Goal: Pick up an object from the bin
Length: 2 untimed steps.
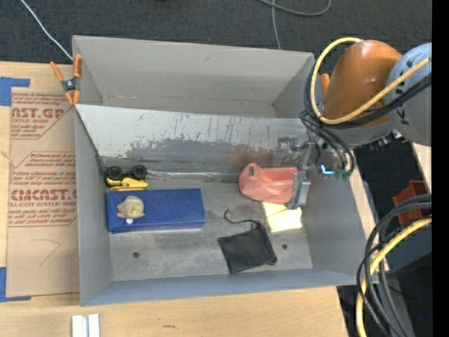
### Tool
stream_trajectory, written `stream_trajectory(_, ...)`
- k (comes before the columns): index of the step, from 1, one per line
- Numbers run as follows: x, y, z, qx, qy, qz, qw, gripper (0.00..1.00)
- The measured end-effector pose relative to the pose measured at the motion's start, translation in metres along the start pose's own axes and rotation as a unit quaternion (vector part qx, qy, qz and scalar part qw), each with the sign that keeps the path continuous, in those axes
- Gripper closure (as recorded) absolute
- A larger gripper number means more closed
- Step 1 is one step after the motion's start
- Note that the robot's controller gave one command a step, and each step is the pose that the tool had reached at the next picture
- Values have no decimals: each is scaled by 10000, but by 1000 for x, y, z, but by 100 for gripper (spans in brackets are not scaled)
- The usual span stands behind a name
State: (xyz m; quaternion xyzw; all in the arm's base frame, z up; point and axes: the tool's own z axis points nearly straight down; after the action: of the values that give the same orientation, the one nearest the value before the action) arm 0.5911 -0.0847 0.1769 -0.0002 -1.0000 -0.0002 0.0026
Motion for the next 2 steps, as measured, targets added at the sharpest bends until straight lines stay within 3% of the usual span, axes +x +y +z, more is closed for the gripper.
stream_trajectory(2,-2,0,-4,4,-41,-9,10000,0)
